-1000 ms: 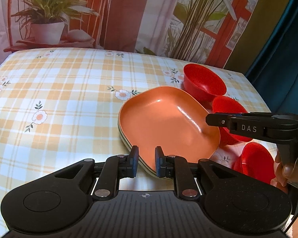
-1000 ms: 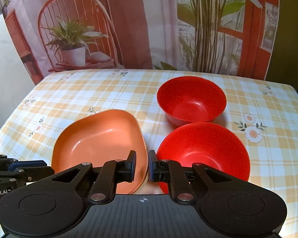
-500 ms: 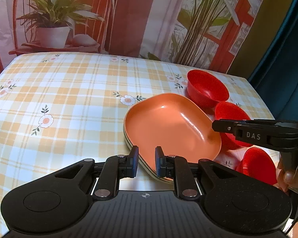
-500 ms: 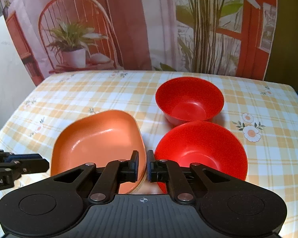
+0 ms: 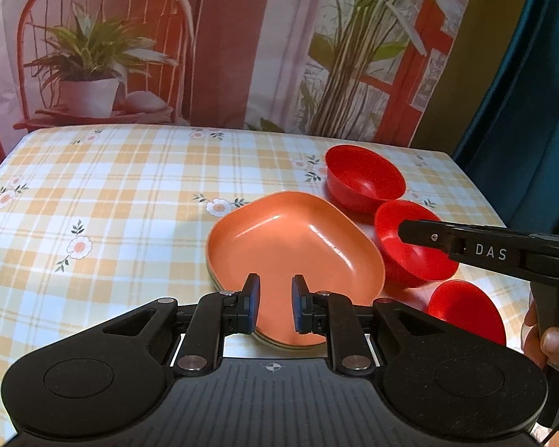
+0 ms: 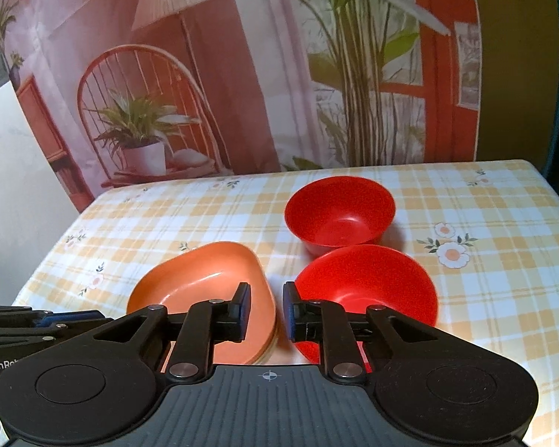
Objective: Organize plates and bowls
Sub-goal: 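Open the left gripper and withdraw it from the orange plate, then grasp a red bowl rim with the right gripper and lift it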
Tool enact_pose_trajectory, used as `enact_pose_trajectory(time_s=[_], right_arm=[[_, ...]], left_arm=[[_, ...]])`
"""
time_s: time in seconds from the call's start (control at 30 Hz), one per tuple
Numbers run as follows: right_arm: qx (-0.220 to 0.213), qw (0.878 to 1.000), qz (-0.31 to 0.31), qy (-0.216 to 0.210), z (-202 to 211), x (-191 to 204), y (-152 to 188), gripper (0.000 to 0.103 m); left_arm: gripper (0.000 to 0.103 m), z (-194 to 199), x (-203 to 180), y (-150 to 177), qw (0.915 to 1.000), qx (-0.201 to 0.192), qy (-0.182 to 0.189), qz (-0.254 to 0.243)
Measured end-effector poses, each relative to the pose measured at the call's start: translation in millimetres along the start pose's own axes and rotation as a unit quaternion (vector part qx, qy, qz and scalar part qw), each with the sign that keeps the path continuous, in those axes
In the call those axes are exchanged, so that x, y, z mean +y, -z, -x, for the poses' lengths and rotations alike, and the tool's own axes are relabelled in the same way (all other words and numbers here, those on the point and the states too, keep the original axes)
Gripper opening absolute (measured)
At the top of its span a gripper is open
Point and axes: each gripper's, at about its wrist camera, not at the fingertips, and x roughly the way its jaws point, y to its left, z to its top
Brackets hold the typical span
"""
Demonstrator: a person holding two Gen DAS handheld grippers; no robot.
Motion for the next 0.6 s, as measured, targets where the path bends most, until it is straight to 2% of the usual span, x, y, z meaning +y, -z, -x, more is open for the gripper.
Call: enact_pose_trajectory(time_s=[0.13,0.4,0.6], right_arm=[[-0.01,1.0,0.0,0.0,6,-8,-5,0.019],[-0.032,0.999,0.009,0.0,14,-34,-31,0.036],[-0.043,0.999,0.02,0.014,17,-55,-54,0.038]], left_arm=[[0.019,3,-3,-6,1.0,-0.004,0.002,-0.004],[0.019,7,-13,-34,0.9993,-0.021,-0.003,-0.029],[0.019,3,-22,-61,0.9985,-0.033,-0.003,-0.043]])
